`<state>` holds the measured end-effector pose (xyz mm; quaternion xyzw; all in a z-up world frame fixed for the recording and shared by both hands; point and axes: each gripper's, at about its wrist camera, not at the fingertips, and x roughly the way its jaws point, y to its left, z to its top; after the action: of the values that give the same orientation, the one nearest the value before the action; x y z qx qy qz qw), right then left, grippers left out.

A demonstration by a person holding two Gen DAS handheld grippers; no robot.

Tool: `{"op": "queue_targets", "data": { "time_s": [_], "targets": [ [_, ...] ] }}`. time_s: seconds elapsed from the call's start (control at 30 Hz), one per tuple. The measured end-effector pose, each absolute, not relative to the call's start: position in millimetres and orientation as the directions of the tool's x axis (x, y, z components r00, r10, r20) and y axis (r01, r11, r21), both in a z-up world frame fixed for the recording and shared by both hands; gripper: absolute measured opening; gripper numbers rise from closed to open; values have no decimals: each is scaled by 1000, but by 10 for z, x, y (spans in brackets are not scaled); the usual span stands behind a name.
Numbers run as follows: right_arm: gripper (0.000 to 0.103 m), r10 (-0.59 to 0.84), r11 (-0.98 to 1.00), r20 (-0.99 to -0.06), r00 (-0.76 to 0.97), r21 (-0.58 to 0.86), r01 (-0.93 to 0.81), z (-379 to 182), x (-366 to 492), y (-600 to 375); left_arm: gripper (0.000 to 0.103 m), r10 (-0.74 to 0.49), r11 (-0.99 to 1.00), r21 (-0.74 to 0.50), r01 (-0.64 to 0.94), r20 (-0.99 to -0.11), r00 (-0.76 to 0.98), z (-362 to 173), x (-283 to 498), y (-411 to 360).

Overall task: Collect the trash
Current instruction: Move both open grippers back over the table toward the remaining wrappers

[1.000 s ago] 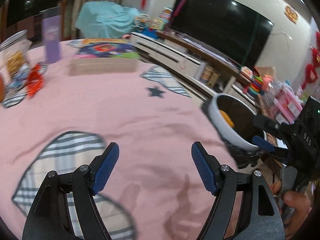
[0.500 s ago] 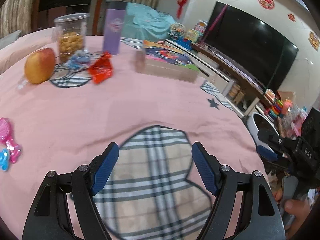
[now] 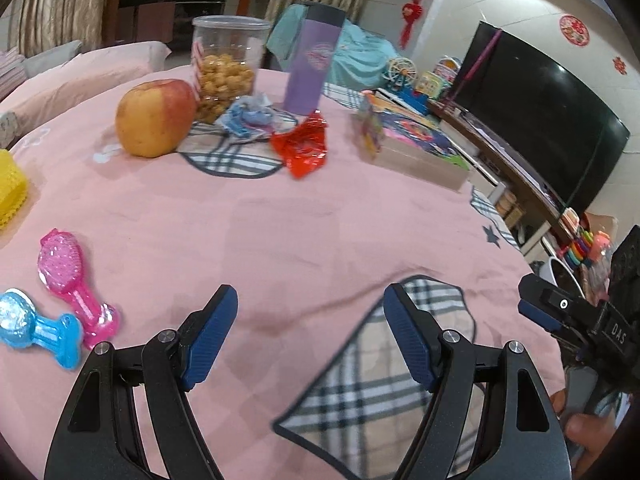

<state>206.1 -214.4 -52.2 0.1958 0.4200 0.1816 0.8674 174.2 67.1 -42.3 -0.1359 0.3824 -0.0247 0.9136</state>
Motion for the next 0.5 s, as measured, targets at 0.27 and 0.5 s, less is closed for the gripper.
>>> {"op": "queue_targets", "data": {
  "time_s": [0.27,0.5],
  "targets": [
    [101,501,855,-646,576,474,-212,-566,2311,-1791,77,-91,963,-240,-121,-715,693,-488,1920,969],
    [100,528,844,-637,562,465,-265,-587,2634,-1433,77,-33,968,-193,-158,-725,688,-502,2094,1173]
  ]
}}
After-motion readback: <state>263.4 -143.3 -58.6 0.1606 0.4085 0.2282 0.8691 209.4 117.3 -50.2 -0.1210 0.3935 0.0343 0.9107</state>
